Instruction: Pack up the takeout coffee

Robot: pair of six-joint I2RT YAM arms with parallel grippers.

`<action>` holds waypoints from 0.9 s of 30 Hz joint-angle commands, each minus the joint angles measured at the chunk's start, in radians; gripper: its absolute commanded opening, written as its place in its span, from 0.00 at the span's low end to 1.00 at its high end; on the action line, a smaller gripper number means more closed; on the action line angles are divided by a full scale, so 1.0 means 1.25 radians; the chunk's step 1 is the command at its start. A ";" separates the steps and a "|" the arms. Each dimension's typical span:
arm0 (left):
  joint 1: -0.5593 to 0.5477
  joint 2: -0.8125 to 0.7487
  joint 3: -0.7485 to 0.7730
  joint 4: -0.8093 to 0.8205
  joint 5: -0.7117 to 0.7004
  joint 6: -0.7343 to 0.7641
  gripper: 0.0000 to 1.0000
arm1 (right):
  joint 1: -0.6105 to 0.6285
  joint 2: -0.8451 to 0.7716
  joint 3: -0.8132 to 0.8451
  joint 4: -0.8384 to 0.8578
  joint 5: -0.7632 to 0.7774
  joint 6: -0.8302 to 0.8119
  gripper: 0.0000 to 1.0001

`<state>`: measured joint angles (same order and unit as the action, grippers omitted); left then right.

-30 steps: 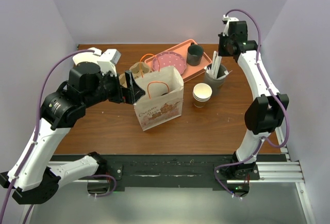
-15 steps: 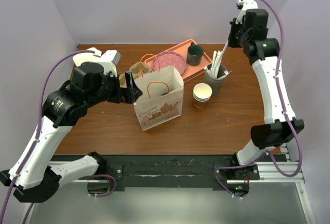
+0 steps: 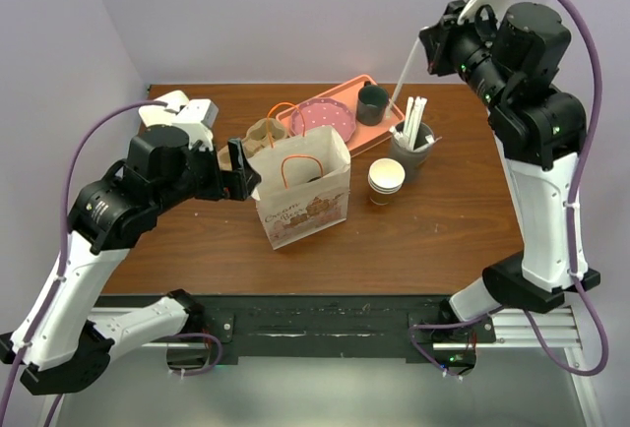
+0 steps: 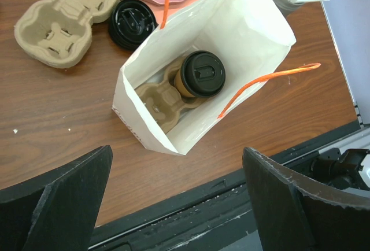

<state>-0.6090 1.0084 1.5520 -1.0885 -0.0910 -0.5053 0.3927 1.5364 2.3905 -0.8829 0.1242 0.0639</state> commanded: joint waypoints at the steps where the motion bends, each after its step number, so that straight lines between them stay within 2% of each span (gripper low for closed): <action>1: -0.001 -0.016 0.032 -0.020 -0.043 0.004 1.00 | 0.065 -0.034 0.005 0.040 0.020 0.016 0.00; 5: -0.002 -0.037 0.043 -0.035 -0.040 0.005 1.00 | 0.124 -0.094 -0.091 0.173 -0.054 0.051 0.00; 7: -0.001 -0.052 0.046 -0.037 -0.040 0.005 1.00 | 0.148 -0.133 -0.181 0.223 -0.078 0.064 0.00; 12: -0.002 -0.066 0.071 -0.057 -0.051 0.011 1.00 | 0.257 -0.173 -0.345 0.371 -0.114 0.033 0.00; 16: -0.002 -0.075 0.081 -0.068 -0.062 0.008 1.00 | 0.385 -0.127 -0.369 0.414 -0.085 -0.046 0.00; 18: -0.002 -0.080 0.080 -0.066 -0.060 0.007 1.00 | 0.411 -0.088 -0.363 0.425 -0.065 -0.093 0.00; 27: -0.002 -0.096 0.086 -0.077 -0.093 0.012 1.00 | 0.504 0.035 -0.337 0.353 -0.048 -0.105 0.00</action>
<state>-0.6094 0.9016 1.6279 -1.1797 -0.1642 -0.5049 0.9794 1.5661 1.9427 -0.4278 0.0372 -0.0360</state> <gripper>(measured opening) 0.997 0.007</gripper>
